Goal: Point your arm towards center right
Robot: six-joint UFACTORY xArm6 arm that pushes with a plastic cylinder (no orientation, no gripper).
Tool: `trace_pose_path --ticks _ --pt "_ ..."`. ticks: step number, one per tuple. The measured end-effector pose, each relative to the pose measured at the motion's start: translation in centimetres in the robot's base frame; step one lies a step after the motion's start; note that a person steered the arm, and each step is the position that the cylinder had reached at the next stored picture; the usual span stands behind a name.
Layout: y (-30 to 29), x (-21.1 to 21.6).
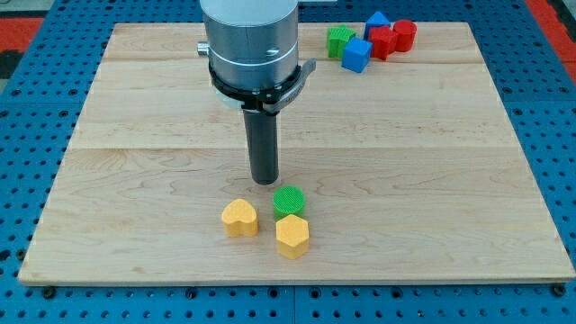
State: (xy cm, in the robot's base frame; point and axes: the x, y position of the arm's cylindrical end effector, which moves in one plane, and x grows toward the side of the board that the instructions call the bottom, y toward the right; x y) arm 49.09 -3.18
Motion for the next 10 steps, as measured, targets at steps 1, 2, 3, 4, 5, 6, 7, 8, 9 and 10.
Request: trace_pose_path --ticks 1,2,3,4,5,6,7,8,9,10 --pt "0.0 0.0" --pt "0.0 -0.1" --pt "0.0 -0.2" --pt "0.1 -0.2" --pt "0.1 -0.2" --pt "0.1 -0.2" --pt "0.6 -0.2" --pt "4.8 -0.2" --pt "8.4 -0.1" --pt "10.5 0.0"
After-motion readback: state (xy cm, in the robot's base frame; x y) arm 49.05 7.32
